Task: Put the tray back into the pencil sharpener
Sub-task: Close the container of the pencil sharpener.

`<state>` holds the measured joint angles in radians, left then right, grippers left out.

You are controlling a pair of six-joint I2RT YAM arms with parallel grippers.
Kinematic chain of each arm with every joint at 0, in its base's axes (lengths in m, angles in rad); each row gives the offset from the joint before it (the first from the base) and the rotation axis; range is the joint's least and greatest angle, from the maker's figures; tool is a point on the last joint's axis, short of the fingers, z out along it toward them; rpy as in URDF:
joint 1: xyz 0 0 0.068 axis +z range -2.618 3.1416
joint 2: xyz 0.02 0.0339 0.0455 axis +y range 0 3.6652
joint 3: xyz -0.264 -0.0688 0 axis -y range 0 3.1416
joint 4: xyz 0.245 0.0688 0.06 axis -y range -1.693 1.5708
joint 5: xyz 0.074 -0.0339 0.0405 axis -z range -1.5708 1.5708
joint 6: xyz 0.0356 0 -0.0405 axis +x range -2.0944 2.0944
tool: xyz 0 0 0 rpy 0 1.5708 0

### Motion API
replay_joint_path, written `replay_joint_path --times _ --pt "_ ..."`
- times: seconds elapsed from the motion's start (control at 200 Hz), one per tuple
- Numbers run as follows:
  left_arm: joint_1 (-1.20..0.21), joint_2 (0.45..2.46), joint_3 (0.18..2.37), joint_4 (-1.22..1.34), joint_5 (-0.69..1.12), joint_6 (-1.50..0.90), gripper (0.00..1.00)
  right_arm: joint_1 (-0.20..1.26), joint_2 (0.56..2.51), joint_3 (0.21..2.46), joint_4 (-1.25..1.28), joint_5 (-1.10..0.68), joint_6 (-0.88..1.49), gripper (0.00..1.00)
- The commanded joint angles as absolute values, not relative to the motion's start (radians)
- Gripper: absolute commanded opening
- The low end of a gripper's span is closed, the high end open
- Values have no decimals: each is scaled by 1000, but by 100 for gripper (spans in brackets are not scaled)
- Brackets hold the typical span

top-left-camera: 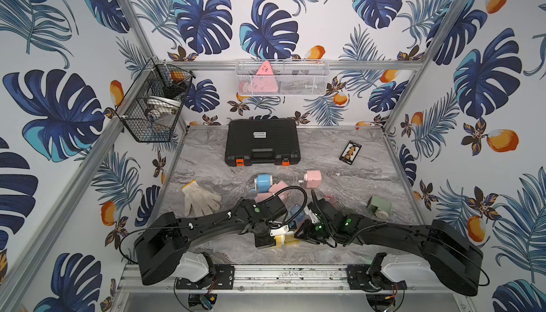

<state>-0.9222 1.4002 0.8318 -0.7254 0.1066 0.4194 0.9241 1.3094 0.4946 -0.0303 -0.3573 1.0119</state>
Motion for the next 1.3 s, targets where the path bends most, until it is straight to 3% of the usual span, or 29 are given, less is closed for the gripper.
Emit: replay_joint_path --times 0.0,0.32,0.701,1.296 --pt "-920 1397 824 -696 114 425 54 937 1328 512 18 -365 1014 30" --pt "-920 1389 794 -653 115 423 52 939 1358 505 61 -379 1039 30" --pt "-921 1397 800 -652 76 425 51 942 1364 575 -138 -239 983 28" --pt "-921 1409 803 -645 28 423 51 968 1410 617 -185 -225 953 17"
